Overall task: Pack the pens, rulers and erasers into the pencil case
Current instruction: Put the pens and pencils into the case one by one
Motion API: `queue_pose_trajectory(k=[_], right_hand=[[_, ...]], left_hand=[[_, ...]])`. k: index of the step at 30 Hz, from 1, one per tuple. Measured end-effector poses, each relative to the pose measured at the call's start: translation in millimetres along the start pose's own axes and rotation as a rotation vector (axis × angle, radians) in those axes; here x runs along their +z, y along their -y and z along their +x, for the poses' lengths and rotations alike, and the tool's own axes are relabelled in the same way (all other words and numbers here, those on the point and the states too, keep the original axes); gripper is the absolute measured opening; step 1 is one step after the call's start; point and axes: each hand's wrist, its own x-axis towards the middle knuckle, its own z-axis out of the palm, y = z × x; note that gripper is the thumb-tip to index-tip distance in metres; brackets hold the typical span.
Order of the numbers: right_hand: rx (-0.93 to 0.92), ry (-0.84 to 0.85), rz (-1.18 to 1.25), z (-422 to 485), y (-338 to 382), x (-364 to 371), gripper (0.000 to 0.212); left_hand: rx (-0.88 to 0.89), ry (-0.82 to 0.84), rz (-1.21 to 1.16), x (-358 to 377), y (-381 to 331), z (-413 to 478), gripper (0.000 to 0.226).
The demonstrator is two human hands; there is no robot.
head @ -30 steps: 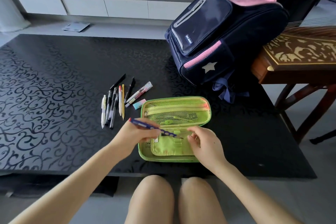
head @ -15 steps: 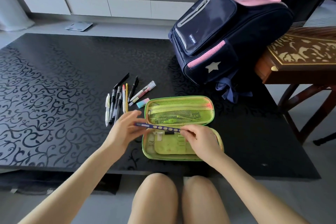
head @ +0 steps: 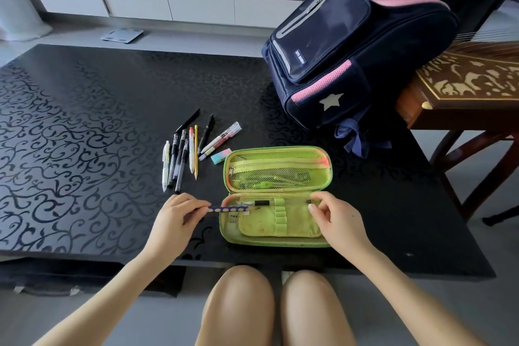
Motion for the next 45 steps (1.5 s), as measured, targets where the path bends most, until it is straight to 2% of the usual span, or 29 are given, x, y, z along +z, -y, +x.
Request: queue_pose_trajectory(k=[10,13,19,22,25,27,29,30,33,37,41,45], right_hand=[[-0.022,-0.026,-0.060,1,1,5,0.027],[-0.040,-0.027,-0.077,1,1,6,0.028],[-0.101,-0.038,-0.139,-1,6,7,0.027],[-0.130,0.000,-0.155,2,6,5,0.029],[-0.135,0.044,-0.156,8,8,2,0.031],[-0.138,0.040,-0.136,16,13,0,0.030],[-0.146,0.043,-0.125,23,20,0,0.030],[-0.154,0.045,-0.120,27,23,0,0.030],[-0.181,0.055,-0.114,33,30,6,0.030],[-0.148,0.083,-0.134,30,30,11,0.031],[-0.113,0.096,-0.166,22,32,8,0.029],[-0.055,0.101,-0.053,18,48,0,0.026]], left_hand=[[0.170,0.020,0.013,25,-8,15,0.010],[0.236,0.023,0.064,32,-16,22,0.023],[0.347,0.196,0.026,60,-48,36,0.014],[0.313,0.229,0.042,68,-58,41,0.015],[0.302,0.169,0.059,55,-56,42,0.019],[0.212,0.067,0.084,37,-46,46,0.018],[-0.017,-0.071,0.129,20,-27,59,0.022],[-0.143,-0.089,0.186,13,-16,68,0.024],[-0.370,0.067,0.406,6,4,84,0.028],[-0.404,0.148,0.461,12,8,89,0.021],[-0.443,0.185,0.414,1,-1,87,0.040],[-0.452,0.016,0.120,-36,-14,60,0.038]])
